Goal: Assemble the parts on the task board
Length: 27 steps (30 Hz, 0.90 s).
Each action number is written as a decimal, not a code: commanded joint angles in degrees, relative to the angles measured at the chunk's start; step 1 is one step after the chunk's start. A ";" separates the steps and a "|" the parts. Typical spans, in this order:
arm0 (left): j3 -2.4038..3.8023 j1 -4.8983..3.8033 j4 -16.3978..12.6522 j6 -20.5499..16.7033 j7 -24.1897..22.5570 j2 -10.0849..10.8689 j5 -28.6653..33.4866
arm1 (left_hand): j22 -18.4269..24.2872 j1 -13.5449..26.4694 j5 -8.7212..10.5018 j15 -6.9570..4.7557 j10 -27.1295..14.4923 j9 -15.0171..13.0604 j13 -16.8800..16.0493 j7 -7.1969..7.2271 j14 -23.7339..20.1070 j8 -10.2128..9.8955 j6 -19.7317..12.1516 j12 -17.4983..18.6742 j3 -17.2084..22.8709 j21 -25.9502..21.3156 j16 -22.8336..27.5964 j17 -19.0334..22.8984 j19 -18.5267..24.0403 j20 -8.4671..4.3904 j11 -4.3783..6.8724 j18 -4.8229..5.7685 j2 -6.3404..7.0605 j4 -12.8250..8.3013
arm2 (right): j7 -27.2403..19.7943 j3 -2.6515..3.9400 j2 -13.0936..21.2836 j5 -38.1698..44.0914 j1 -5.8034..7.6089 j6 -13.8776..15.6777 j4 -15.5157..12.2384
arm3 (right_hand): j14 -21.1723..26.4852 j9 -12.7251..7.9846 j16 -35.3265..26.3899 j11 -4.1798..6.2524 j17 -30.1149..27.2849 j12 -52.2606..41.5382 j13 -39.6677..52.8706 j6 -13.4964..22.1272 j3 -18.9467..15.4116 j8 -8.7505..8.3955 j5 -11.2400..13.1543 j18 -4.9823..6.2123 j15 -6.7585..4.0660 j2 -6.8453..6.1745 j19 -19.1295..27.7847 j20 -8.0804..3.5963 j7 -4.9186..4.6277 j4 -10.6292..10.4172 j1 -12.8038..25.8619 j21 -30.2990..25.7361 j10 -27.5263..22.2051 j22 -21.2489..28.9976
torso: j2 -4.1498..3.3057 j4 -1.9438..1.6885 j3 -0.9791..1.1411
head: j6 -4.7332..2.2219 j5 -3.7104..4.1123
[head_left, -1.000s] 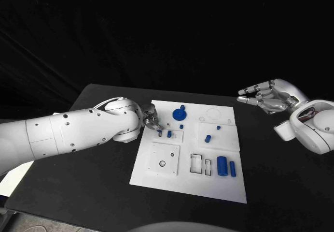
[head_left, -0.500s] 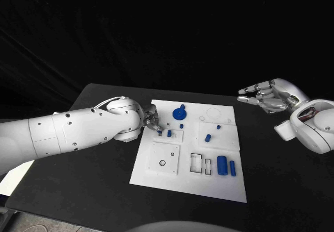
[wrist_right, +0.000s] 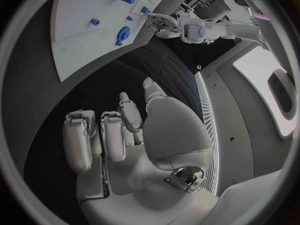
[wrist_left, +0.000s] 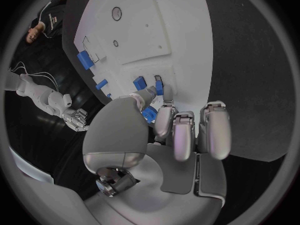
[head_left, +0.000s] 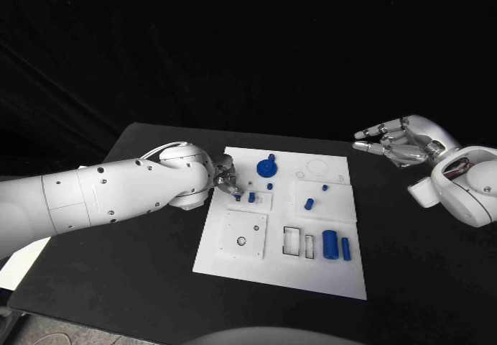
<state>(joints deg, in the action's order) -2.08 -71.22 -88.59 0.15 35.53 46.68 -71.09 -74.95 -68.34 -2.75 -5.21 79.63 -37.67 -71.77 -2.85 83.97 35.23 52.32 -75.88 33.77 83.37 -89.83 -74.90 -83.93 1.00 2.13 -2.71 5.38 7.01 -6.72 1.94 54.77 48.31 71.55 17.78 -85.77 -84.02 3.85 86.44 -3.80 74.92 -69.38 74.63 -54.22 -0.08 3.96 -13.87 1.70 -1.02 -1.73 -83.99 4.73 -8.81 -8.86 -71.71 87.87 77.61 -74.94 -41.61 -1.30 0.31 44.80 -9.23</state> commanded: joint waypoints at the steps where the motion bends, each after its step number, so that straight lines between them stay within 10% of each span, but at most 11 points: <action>1: -0.17 0.25 -0.03 2.86 0.27 -0.04 -0.49 | -5.59 -0.15 -0.29 -0.17 0.35 -0.07 -0.01 0.85 6.03 0.24 0.45 -0.11 3.92 0.18 -0.17 -15.10 -2.93 -0.23 -0.06 0.58 -0.55 -3.48 | -0.15 0.01 -0.02 0.02 -0.03 -0.74 -0.02 | -4.62 0.07 -0.33 -0.04 9.60 0.14 -0.07 -0.41 -0.43 0.09 -0.22 -0.70 0.35 0.42 -4.31 0.37 -0.04 0.05 0.06 -0.22 -0.46 -10.47 | 0.04 -0.01 -0.03 | 0.05 -0.04; 27: -0.17 0.31 -0.33 4.85 0.65 -0.02 -0.77 | -5.68 0.64 -0.26 -0.24 0.30 -0.33 0.07 0.93 6.03 0.85 0.56 -0.04 4.57 0.22 -0.17 -15.10 -2.93 -0.27 0.01 0.59 -0.55 -3.12 | -0.18 0.01 -0.10 0.02 -0.06 -0.81 0.03 | -4.62 0.07 -0.33 -0.04 9.60 0.14 -0.07 -0.41 -0.43 0.09 -0.22 -0.70 0.35 0.42 -4.31 0.37 -0.04 0.05 0.06 -0.22 -0.46 -10.47 | -0.02 0.06 0.06 | 0.34 -0.28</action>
<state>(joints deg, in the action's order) -2.04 -71.18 -88.98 2.54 35.78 46.85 -71.87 -74.93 -67.96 -2.80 -5.21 79.54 -37.72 -71.75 -2.86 83.97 35.66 52.33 -75.88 34.58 83.37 -89.83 -74.94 -83.93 1.00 2.04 -2.71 5.09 7.34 -6.72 1.94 54.70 48.30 71.52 17.60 -85.69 -84.02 3.85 86.44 -3.81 74.91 -69.38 74.64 -54.22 -0.15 3.96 -13.87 1.70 -1.02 -1.73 -84.00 4.73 -8.81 -8.92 -71.71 87.87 77.61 -74.92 -41.61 -1.25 0.34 45.11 -9.48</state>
